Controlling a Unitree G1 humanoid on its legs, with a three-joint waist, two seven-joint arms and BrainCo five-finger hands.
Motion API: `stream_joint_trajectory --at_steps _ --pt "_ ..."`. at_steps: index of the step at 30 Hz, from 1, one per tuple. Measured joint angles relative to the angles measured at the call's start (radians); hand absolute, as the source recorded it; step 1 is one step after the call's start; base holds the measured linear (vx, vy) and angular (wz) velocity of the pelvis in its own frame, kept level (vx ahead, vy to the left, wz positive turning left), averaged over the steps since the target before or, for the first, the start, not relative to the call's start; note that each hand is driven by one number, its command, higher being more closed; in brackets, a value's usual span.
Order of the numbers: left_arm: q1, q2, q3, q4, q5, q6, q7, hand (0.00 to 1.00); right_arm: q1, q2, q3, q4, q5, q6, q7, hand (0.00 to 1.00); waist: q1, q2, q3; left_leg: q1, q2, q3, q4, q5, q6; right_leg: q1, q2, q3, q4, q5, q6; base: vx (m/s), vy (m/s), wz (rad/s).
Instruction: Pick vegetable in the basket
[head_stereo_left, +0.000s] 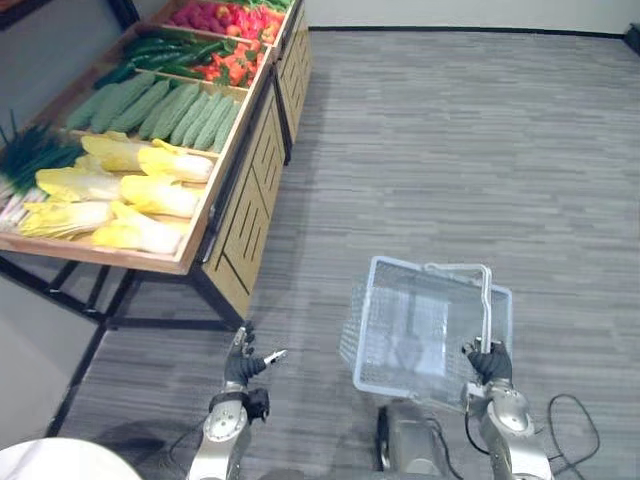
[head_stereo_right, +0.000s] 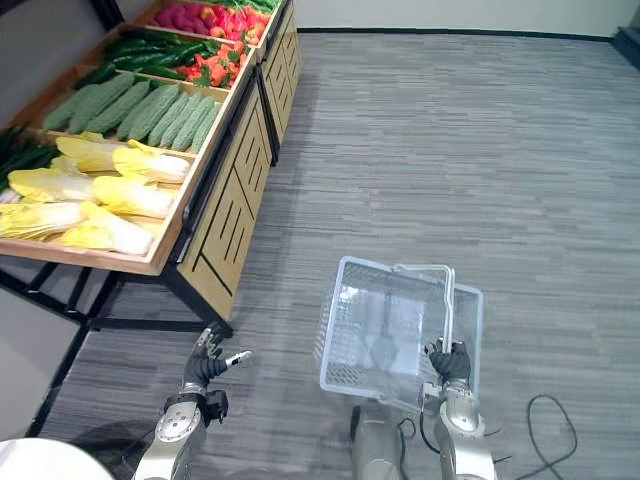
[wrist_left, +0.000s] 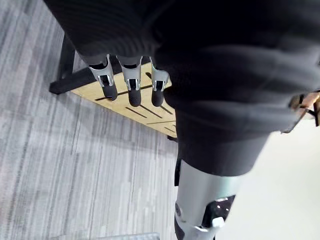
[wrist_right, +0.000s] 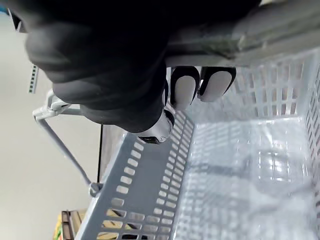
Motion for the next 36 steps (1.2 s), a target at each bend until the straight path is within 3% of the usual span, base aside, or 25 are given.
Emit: stream_joint_trajectory --at_steps 1,4,7,8,9,10,11,12,14,15,16,18,20,21,23,25,26,27,28,30,32,34,36 --pt "0.02 -0.005 -0.003 -0.044 -0.002 -0.002 0.001 0.0 0.014 0.022 0.005 -0.037 0.006 0.0 -0.008 1.0 0.011 0.015 0.0 -0.122 0.064 0.052 0.225 -0.028 0.013 0.097 0.031 -0.027 -0.075 -0.009 -0.013 0.51 -0.186 0.35" --pt "0.063 -0.008 -0.004 -0.128 -0.01 -0.003 0.0 0.0 0.038 0.042 -0.006 -0.111 0.018 -0.003 -0.028 1.0 0.04 0.001 0.007 -0.275 0.104 0.194 0.298 -0.123 0.06 0.237 0.037 -0.041 -0.166 -0.031 -0.023 0.36 -0.105 0.11" --pt "0.071 -0.01 -0.003 -0.214 -0.011 -0.004 0.002 0.0 0.047 0.022 -0.06 -0.122 0.017 -0.023 -0.036 1.0 0.064 0.008 0.001 -0.358 0.094 0.367 0.079 -0.165 0.089 0.326 0.017 -0.06 -0.206 -0.066 0.018 0.31 0.021 0.12" --pt "0.071 -0.01 -0.002 -0.234 -0.011 -0.004 0.002 0.0 0.052 0.018 -0.067 -0.121 0.017 -0.025 -0.039 1.0 0.061 0.009 0.001 -0.369 0.091 0.409 0.017 -0.16 0.091 0.347 0.013 -0.072 -0.211 -0.074 0.028 0.42 0.08 0.47" --pt "0.07 -0.013 -0.004 -0.272 -0.009 -0.007 0.003 0.0 0.068 0.008 -0.084 -0.114 0.018 -0.03 -0.041 1.0 0.057 0.015 -0.005 -0.366 0.072 0.495 -0.13 -0.108 0.082 0.379 0.009 -0.105 -0.216 -0.097 0.056 0.44 0.094 0.62" --pt "0.069 -0.014 -0.006 -0.298 -0.004 -0.018 0.007 0.0 0.08 -0.005 -0.101 -0.09 0.017 -0.037 -0.041 1.0 0.056 0.026 -0.02 -0.364 0.055 0.561 -0.23 -0.038 0.167 0.395 0.01 -0.117 -0.212 -0.125 0.08 0.54 0.129 0.9" --pt "0.051 -0.006 0.005 -0.299 0.003 -0.029 0.017 0.0 0.069 -0.002 -0.113 -0.013 0.017 -0.041 -0.04 1.0 0.05 0.007 -0.039 -0.332 0.014 0.603 -0.279 -0.074 0.233 0.414 -0.017 -0.128 -0.204 -0.151 0.095 0.54 0.163 0.87" --pt "0.038 -0.008 0.023 -0.302 0.014 -0.032 0.033 0.0 0.041 -0.008 -0.12 0.059 0.016 -0.038 -0.041 1.0 0.048 -0.012 -0.041 -0.332 -0.02 0.606 -0.287 -0.093 0.261 0.415 -0.045 -0.116 -0.202 -0.154 0.102 0.46 0.154 0.71" --pt "0.034 -0.014 0.056 -0.326 0.041 -0.032 0.061 0.0 0.006 -0.016 -0.123 0.148 0.011 -0.027 -0.04 1.0 0.059 -0.019 -0.037 -0.318 -0.057 0.594 -0.278 -0.142 0.285 0.431 -0.065 -0.087 -0.17 -0.151 0.108 0.4 0.153 0.42" --pt "0.04 -0.016 0.066 -0.337 0.058 -0.032 0.079 0.0 0.0 -0.019 -0.123 0.186 0.003 -0.02 -0.039 1.0 0.059 -0.025 -0.034 -0.292 -0.081 0.58 -0.284 -0.163 0.282 0.429 -0.084 -0.076 -0.104 -0.145 0.117 0.48 0.176 0.68" --pt "0.046 -0.012 0.075 -0.348 0.084 -0.032 0.093 0.0 0.005 -0.019 -0.124 0.224 -0.002 -0.004 -0.036 1.0 0.053 -0.028 -0.032 -0.249 -0.12 0.543 -0.3 -0.182 0.274 0.398 -0.115 -0.062 0.057 -0.116 0.168 0.42 0.141 0.77" --pt "0.049 0.002 0.081 -0.383 0.127 -0.033 0.114 0.0 0.02 -0.015 -0.125 0.266 -0.002 0.012 -0.026 1.0 0.027 -0.027 -0.038 -0.188 -0.173 0.465 -0.335 -0.195 0.283 0.301 -0.15 0.006 0.355 -0.025 0.217 0.39 0.076 1.24" --pt "0.054 0.007 0.086 -0.424 0.157 -0.034 0.142 0.0 0.019 -0.005 -0.123 0.279 -0.002 0.017 -0.018 1.0 0.02 -0.02 -0.039 -0.139 -0.187 0.406 -0.366 -0.198 0.287 0.171 -0.117 0.099 0.501 -0.081 0.159 0.38 -0.018 1.02" --pt "0.055 0.008 0.086 -0.436 0.158 -0.034 0.147 0.0 0.02 0.003 -0.123 0.278 -0.002 0.017 -0.018 1.0 0.021 -0.021 -0.039 -0.127 -0.185 0.389 -0.376 -0.198 0.286 0.139 -0.106 0.119 0.501 -0.097 0.145 0.41 -0.09 0.68" --pt "0.051 0.007 0.075 -0.483 0.185 -0.035 0.161 0.0 0.047 0.028 -0.123 0.218 0.009 0.016 -0.017 1.0 0.031 -0.023 -0.038 -0.076 -0.167 0.312 -0.393 -0.212 0.252 0.038 -0.037 0.212 0.424 -0.161 0.107 0.33 -0.17 0.77" --pt "0.042 0.007 0.063 -0.489 0.2 -0.038 0.171 0.0 0.091 0.051 -0.123 0.155 0.025 -0.001 -0.017 1.0 0.025 -0.019 -0.043 -0.074 -0.137 0.23 -0.362 -0.233 0.216 0.003 0.039 0.325 0.269 -0.166 0.105 0.25 -0.263 1.21" --pt "0.035 0.009 0.062 -0.488 0.205 -0.037 0.178 0.0 0.114 0.065 -0.124 0.134 0.038 -0.012 -0.018 1.0 0.024 -0.034 -0.042 -0.082 -0.129 0.175 -0.337 -0.25 0.188 -0.002 0.076 0.417 0.168 -0.157 0.105 0.22 -0.307 1.49" --pt "0.033 0.012 0.061 -0.489 0.206 -0.037 0.178 0.0 0.128 0.071 -0.124 0.127 0.042 -0.018 -0.018 1.0 0.022 -0.053 -0.049 -0.092 -0.132 0.153 -0.315 -0.261 0.17 -0.001 0.075 0.447 0.108 -0.133 0.111 0.21 -0.349 1.77" --pt "0.021 0.016 0.057 -0.476 0.213 -0.037 0.177 0.0 0.151 0.08 -0.125 0.128 0.051 -0.036 -0.018 1.0 0.004 -0.082 -0.052 -0.114 -0.136 0.094 -0.263 -0.298 0.133 0.007 0.051 0.423 0.063 -0.074 0.123 0.22 -0.367 1.66" --pt "0.026 0.002 0.035 -0.456 0.217 -0.03 0.174 0.0 0.17 0.073 -0.136 0.135 0.06 -0.038 -0.019 1.0 0.024 -0.06 -0.07 -0.142 -0.085 0.073 -0.25 -0.291 0.113 0.016 0.06 0.337 0.063 -0.086 0.102 0.21 -0.333 1.31" --pt "0.013 -0.009 0.022 -0.456 0.217 -0.03 0.157 0.0 0.175 0.078 -0.158 0.136 0.087 -0.042 -0.026 1.0 0.033 -0.041 -0.072 -0.16 -0.044 0.076 -0.283 -0.25 0.065 0.026 0.057 0.244 0.043 -0.079 0.088 0.13 -0.255 1.1" --pt "0.004 -0.012 0.018 -0.452 0.217 -0.03 0.153 0.0 0.206 0.071 -0.18 0.144 0.096 -0.042 -0.022 1.0 0.035 -0.04 -0.071 -0.159 -0.016 0.105 -0.319 -0.216 0.053 0.053 0.057 0.191 0.012 -0.069 0.07 0.03 -0.188 0.82" --pt "-0.02 -0.012 0.011 -0.425 0.218 -0.029 0.152 0.0 0.227 0.069 -0.173 0.144 0.098 -0.043 -0.017 1.0 0.031 -0.045 -0.066 -0.161 0.0 0.156 -0.339 -0.184 0.064 0.082 0.048 0.147 -0.016 -0.063 0.06 -0.07 -0.16 0.68"
